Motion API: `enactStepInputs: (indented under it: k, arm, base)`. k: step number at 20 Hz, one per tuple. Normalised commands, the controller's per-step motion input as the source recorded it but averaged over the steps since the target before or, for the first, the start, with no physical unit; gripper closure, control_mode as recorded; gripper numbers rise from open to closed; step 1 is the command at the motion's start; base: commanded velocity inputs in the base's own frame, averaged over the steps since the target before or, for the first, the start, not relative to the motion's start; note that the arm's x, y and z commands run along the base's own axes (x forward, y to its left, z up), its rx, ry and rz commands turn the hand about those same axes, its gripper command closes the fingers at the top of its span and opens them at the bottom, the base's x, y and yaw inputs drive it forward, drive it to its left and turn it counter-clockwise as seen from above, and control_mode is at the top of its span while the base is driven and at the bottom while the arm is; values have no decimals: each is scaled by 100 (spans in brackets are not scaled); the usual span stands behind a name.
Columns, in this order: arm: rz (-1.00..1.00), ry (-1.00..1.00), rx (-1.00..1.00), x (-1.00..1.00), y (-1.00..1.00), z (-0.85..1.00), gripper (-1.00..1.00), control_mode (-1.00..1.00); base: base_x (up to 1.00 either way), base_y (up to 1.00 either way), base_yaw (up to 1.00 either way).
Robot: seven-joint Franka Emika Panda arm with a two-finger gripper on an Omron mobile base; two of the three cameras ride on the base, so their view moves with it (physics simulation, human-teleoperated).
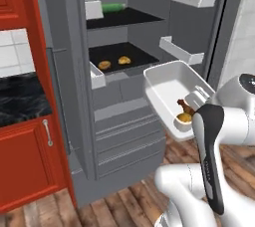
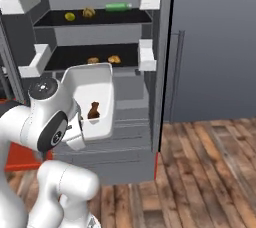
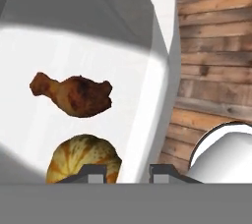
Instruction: Place the tupperware on the top shelf of the fridge. Make space for the tupperware among the existing items by rearranging them on the shelves if needed. Close the fridge door when finished.
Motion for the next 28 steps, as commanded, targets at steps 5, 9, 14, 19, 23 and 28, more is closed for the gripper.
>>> enactStepInputs:
  k: [5, 9, 14, 19, 23, 28]
  arm:
    - [0, 0, 0, 0, 0, 0, 100, 100]
    - [0, 0, 0, 0, 0, 0, 100, 100]
    - [0, 0, 0, 0, 0, 0, 100, 100]
    - [0, 0, 0, 0, 0, 0, 100, 100]
    - [4, -5, 0, 8, 0, -3, 100, -100]
    - [9, -25, 0, 0, -12, 8, 100, -100]
  base:
    - [93, -7, 13]
    - [86, -17, 6]
    - [77, -24, 10]
    - [70, -16, 16]
    - [35, 0, 12]
    - [0, 0, 0]
